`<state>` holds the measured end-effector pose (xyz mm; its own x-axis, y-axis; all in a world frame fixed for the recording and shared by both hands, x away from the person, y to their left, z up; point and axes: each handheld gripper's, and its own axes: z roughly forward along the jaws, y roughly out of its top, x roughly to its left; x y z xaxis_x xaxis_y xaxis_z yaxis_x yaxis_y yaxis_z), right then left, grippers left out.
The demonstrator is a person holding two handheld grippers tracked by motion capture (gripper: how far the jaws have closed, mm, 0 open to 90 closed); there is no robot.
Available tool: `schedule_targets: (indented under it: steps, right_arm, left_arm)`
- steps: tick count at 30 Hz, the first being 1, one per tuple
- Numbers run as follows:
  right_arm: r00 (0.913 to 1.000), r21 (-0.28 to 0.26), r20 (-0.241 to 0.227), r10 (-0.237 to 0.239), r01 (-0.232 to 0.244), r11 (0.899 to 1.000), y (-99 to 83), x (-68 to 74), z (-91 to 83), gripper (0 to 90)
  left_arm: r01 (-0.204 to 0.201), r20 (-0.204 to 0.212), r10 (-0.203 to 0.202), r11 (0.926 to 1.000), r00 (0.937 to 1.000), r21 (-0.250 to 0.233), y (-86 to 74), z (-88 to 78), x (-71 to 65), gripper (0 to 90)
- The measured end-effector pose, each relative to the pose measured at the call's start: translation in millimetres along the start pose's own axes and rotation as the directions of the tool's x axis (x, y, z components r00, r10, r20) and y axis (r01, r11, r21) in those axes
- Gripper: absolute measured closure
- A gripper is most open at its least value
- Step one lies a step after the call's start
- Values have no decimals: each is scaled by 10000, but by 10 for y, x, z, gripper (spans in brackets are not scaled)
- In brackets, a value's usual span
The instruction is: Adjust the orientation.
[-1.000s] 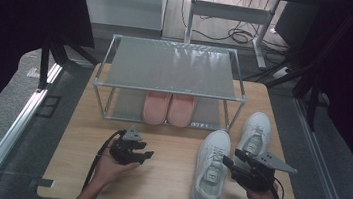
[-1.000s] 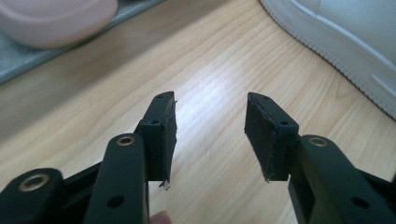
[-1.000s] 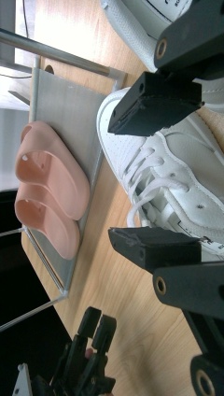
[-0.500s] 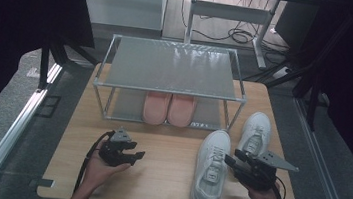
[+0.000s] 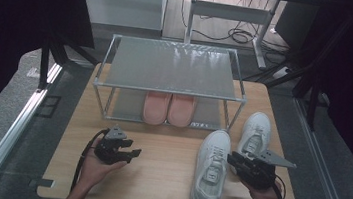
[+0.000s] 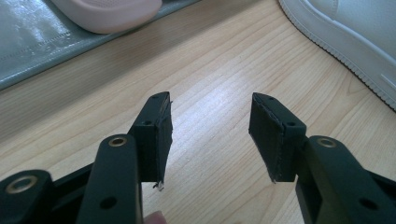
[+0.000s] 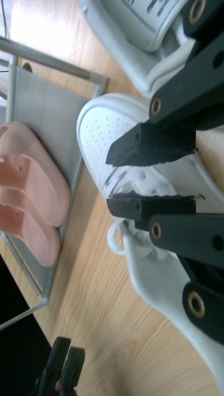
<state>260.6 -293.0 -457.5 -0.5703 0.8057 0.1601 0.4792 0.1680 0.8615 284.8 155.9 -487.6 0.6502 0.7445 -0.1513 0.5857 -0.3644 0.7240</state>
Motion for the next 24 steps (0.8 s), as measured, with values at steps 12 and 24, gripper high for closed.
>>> schedule_targets:
  steps: [12, 24]
  right_arm:
    - [9987, 897, 499, -84, 39, 9960, 15, -53, 50, 900]
    - [9991, 857, 181, -393, 377, 9956, 59, 94, 17, 900]
  left_arm:
    - [32, -65, -33, 9999, 10000, -156, 36, -40, 25, 500]
    - [-7, -74, 6, 9998, 10000, -182, 33, -68, 39, 500]
